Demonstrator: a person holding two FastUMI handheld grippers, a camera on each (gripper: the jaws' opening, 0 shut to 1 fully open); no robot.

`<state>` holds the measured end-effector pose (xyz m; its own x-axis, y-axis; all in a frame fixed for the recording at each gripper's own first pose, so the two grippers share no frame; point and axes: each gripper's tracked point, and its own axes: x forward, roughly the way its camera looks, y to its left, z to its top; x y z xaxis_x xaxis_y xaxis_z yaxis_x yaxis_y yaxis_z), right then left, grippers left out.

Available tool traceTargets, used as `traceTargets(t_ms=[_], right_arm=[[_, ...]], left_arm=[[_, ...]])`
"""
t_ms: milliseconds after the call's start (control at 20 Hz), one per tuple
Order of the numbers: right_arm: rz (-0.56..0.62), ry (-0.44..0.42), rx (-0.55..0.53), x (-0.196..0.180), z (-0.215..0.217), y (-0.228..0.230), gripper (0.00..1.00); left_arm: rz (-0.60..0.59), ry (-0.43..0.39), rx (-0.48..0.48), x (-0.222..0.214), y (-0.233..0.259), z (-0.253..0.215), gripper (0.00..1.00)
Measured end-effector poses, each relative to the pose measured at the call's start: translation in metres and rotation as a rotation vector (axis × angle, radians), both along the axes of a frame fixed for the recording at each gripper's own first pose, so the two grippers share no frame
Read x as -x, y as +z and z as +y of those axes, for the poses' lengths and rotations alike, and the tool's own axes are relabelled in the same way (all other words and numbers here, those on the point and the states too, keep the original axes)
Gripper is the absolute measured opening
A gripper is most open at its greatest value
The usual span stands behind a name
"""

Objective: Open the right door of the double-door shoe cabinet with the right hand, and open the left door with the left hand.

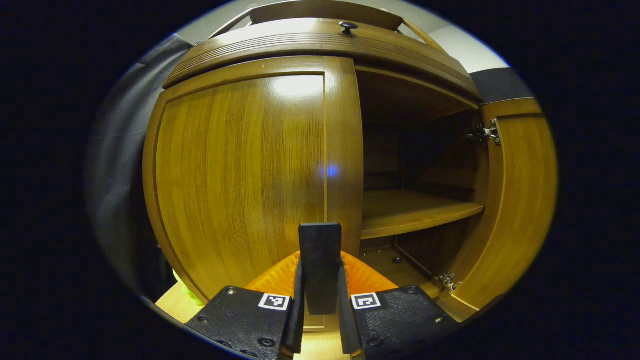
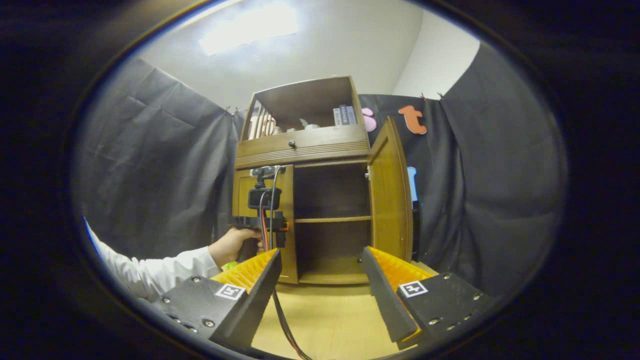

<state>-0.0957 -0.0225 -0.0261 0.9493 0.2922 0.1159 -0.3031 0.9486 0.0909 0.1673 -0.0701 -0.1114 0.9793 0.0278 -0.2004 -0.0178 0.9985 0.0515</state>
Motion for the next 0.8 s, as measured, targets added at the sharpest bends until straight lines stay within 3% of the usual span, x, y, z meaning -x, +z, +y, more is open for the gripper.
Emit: traceTargets(t_ms=[250,800], right_arm=[[0.005,-0.04,0.006,-0.013,-0.002,-0.003,0.96],[0.008,-0.123,-0.018,-0.015,-0.034,-0.008,0.94]], left_arm=[[-0.065,-0.031,-0.043,0.007,0.008,0.0,0.31],[-0.04,-0.071,-0.011,0.012,0.013,-0.006,0.31]])
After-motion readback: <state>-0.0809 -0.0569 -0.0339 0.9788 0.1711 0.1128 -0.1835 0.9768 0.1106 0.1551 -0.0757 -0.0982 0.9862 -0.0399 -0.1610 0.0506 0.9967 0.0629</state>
